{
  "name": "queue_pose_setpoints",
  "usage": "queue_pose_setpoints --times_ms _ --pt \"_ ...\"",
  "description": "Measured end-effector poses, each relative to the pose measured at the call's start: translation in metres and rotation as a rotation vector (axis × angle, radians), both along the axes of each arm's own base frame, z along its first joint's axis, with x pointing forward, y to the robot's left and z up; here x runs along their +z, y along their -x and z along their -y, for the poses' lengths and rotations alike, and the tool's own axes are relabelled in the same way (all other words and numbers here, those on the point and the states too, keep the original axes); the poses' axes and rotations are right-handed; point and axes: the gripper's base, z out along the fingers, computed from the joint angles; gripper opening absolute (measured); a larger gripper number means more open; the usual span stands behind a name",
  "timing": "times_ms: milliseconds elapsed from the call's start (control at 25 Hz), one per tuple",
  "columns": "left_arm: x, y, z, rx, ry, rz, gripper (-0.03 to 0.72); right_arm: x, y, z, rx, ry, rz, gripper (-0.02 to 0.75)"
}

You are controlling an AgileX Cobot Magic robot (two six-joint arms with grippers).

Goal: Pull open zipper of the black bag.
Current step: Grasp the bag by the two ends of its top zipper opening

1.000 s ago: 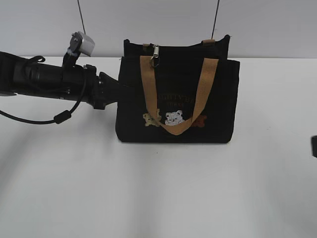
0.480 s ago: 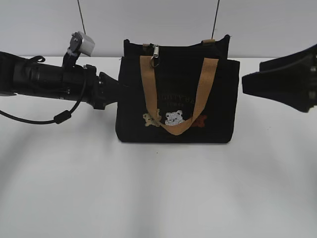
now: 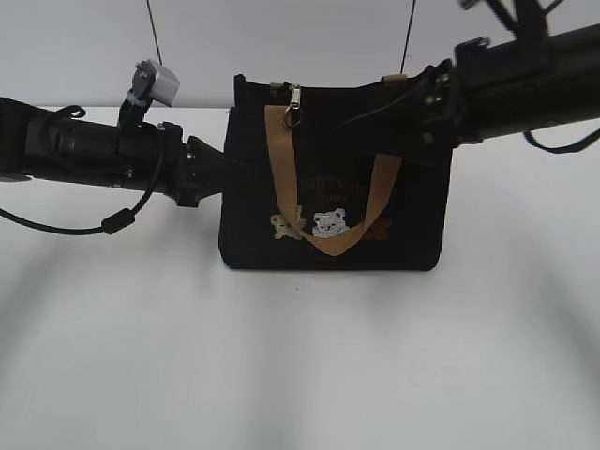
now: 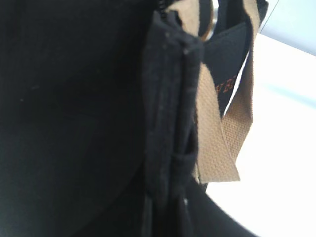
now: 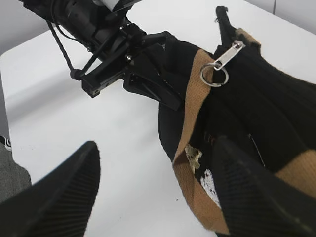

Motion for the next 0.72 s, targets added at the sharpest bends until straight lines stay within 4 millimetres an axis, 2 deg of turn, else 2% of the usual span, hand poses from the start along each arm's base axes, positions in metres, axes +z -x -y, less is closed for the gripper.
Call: queue_pose_setpoints --times_ms 320,520,720 --pt "0.000 0.000 0.000 0.000 0.000 0.000 0.035 -0.037 -0.038 -0.056 0.051 0.077 -0.027 0.536" --pt "0.000 0.000 0.000 0.000 0.000 -0.001 0.035 -0.050 -0.061 -0.066 0.020 0.098 -0.021 0.536" --pt "0.000 -0.001 0.000 0.008 -0.001 -0.002 0.035 -0.055 -0.075 -0.071 0.014 0.092 -0.014 0.536"
